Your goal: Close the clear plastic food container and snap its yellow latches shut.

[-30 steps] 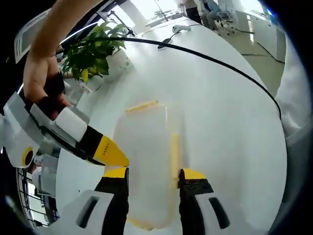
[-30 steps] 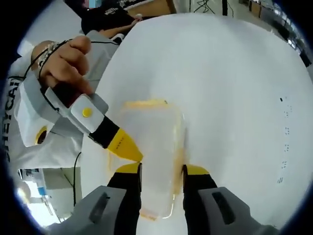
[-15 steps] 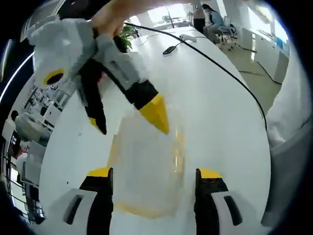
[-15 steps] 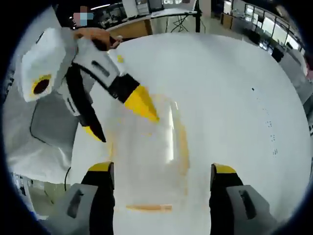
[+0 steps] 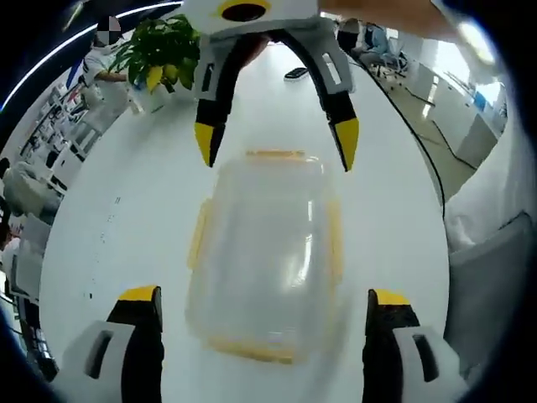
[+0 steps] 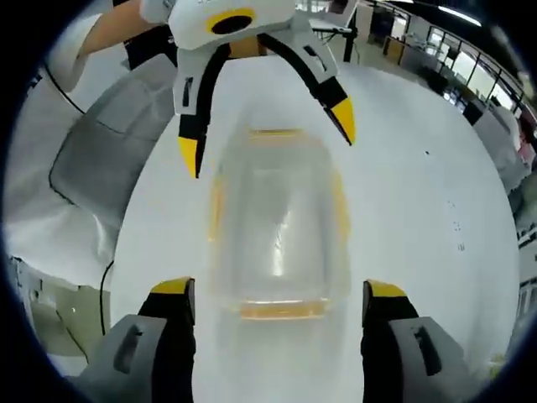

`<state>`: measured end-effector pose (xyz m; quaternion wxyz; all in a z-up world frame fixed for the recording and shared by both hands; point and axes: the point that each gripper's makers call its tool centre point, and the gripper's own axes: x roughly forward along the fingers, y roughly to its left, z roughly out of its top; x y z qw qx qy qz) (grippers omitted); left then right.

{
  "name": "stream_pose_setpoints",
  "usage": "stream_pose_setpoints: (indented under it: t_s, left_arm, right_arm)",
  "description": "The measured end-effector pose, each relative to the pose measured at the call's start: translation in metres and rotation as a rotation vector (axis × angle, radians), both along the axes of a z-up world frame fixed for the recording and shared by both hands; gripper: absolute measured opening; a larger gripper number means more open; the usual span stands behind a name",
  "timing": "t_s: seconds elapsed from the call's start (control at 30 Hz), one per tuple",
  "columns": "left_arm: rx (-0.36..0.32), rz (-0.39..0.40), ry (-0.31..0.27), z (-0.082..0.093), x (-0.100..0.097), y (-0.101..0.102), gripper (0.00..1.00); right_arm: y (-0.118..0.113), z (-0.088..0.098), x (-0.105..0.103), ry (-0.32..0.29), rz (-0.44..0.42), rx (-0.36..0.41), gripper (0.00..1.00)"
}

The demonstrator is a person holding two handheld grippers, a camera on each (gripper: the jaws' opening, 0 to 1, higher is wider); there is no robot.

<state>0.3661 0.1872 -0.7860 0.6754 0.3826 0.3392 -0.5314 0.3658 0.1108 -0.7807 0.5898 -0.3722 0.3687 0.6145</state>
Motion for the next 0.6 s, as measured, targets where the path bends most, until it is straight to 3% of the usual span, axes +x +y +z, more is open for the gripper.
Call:
stream_pose_setpoints:
  t_s: [0.13,0.2,0.27,0.3,0.33,0.6]
  left_arm:
    - [0.038,-0.039,-0.005,-0.009,0.002,-0.001,0.95]
    - [-0.017,-0.036,0.065,-0.007,-0.007,-0.009,0.87]
    - [-0.003,-0.007,0.032,-0.007,0.002,-0.006,0.81]
    - [0.021,-0.011,-0.02,-0.004,0.011,-0.002,0.72]
    - [0.017,-0.03,0.034,-0.006,0.001,-0.001,0.72]
    - [0.003,-0.037,0.02,-0.005,0.004,0.001,0.72]
  right_arm:
    - [0.0,-0.008,-0.001,-0.009,0.022,-0.042,0.82]
    - [0.0,-0.012,-0.002,-0.005,0.034,-0.06,0.78]
    - [-0.001,-0.016,0.0,-0.014,0.036,-0.071,0.72]
    - [0.0,-0.016,-0.001,-0.004,0.035,-0.066,0.72]
    - [0.001,-0.016,0.0,-0.004,0.022,-0.055,0.72]
    - [0.003,-0.016,-0.003,-0.002,0.008,-0.048,0.71]
